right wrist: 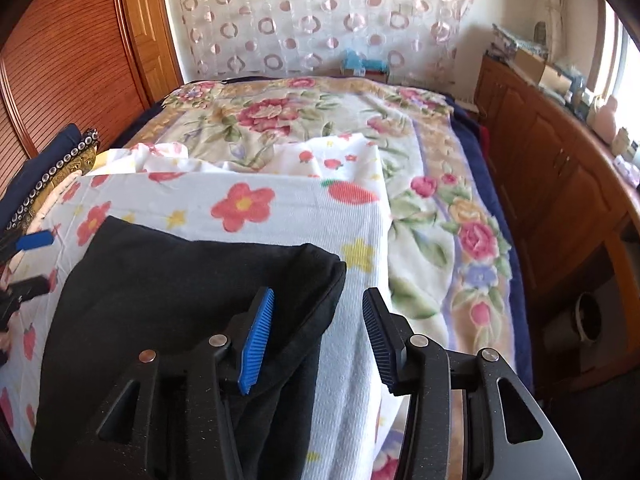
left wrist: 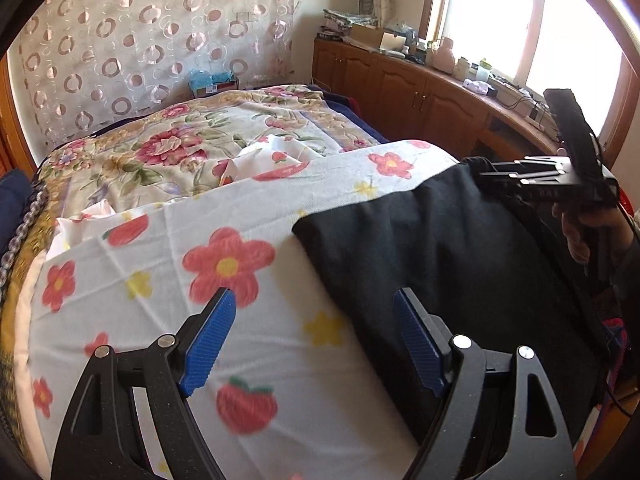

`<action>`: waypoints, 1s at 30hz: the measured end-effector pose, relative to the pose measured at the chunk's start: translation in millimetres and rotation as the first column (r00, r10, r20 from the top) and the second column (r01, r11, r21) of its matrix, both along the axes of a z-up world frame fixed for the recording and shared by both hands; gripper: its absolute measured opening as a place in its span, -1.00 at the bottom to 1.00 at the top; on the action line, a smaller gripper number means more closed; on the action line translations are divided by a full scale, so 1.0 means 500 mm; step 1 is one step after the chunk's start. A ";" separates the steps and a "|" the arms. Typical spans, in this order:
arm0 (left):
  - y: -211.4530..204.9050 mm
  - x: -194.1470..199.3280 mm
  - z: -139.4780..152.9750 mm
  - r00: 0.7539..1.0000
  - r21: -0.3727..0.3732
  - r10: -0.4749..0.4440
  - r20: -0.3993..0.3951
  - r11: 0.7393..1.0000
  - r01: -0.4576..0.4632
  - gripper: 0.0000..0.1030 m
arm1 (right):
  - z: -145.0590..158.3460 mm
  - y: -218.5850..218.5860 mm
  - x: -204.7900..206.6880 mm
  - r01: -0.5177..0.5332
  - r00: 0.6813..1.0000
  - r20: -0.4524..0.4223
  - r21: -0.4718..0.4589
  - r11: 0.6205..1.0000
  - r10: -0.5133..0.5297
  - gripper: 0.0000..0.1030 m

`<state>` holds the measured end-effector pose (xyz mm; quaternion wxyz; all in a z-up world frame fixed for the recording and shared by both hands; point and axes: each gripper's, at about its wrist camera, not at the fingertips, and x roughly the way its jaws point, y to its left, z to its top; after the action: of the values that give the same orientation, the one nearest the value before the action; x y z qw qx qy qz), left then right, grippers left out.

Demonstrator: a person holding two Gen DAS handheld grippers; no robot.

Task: Fold small clothes

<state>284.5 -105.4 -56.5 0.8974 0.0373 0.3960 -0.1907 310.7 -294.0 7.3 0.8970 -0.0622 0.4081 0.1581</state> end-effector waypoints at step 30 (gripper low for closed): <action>-0.057 0.061 0.028 0.996 -0.104 -0.086 -0.008 0.991 0.084 -0.85 | 0.033 0.036 -0.046 -0.138 0.983 0.121 -0.017 0.990 0.139 -0.77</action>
<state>314.9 -133.9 -42.6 0.8867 0.0063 0.3892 -0.2494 287.8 -275.9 23.6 0.9069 -0.1037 0.3476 0.2144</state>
